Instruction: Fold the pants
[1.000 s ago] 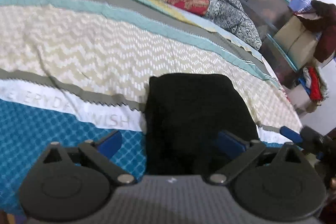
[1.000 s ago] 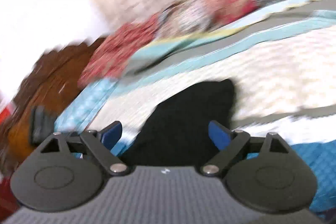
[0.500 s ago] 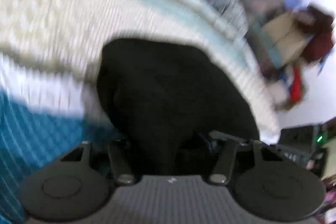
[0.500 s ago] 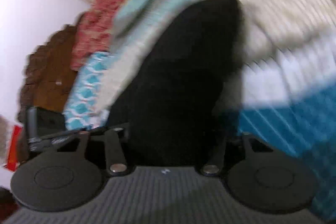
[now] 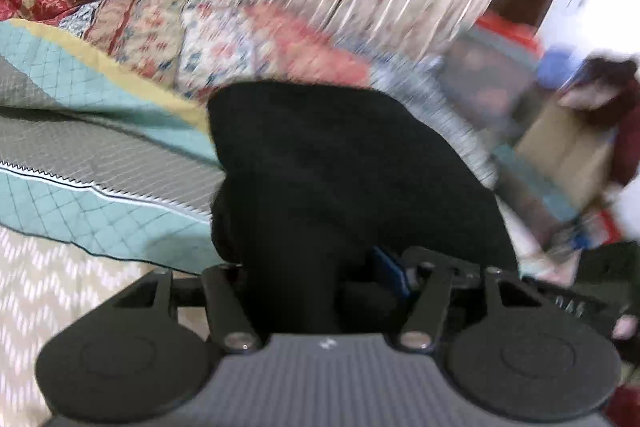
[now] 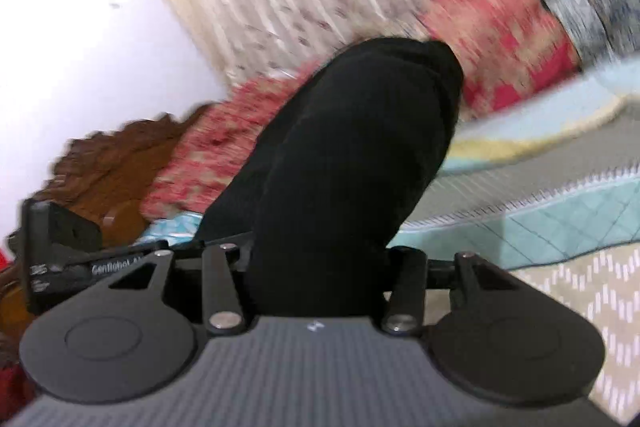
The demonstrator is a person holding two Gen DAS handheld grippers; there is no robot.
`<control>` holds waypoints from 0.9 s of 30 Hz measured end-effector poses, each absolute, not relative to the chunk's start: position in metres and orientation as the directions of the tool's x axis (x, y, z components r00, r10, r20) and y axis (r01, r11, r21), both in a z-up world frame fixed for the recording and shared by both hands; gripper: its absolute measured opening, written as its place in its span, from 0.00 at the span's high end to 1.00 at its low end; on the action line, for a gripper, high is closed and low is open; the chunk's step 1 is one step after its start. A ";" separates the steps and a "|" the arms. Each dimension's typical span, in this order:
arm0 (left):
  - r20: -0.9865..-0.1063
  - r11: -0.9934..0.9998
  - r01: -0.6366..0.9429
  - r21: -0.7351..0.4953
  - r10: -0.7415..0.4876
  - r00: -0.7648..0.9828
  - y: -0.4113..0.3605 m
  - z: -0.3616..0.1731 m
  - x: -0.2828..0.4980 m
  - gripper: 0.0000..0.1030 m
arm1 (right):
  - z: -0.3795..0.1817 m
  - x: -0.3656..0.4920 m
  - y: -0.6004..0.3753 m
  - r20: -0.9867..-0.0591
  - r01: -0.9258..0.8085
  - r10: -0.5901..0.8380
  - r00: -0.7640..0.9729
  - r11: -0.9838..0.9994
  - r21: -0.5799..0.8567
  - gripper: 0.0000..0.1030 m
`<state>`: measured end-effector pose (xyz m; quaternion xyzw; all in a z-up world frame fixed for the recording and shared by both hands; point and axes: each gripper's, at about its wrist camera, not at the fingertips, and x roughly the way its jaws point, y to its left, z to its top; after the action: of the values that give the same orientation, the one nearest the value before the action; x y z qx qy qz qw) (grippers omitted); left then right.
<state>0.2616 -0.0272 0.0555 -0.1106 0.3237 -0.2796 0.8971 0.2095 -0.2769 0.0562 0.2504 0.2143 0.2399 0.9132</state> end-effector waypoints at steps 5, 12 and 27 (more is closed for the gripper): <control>-0.692 0.902 0.285 -0.325 -0.432 0.579 -0.042 -0.033 0.304 0.33 | -0.037 0.262 -0.284 -0.533 -0.053 0.442 0.722 0.803 0.594 0.44; -0.674 0.920 0.209 -0.331 -0.386 0.630 -0.032 0.003 0.268 0.31 | -0.014 0.235 -0.286 -0.524 -0.050 0.396 0.754 0.830 0.556 0.27; -0.707 0.984 0.145 -0.100 -0.173 0.686 -0.009 0.072 0.074 0.05 | -0.005 0.065 -0.240 -0.555 0.126 0.137 0.820 0.904 0.409 0.13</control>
<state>0.0742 -0.0085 0.0723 -0.0179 0.3868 -0.0866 0.9179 0.0654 -0.2405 -0.0046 0.2191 0.2998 0.0031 0.9285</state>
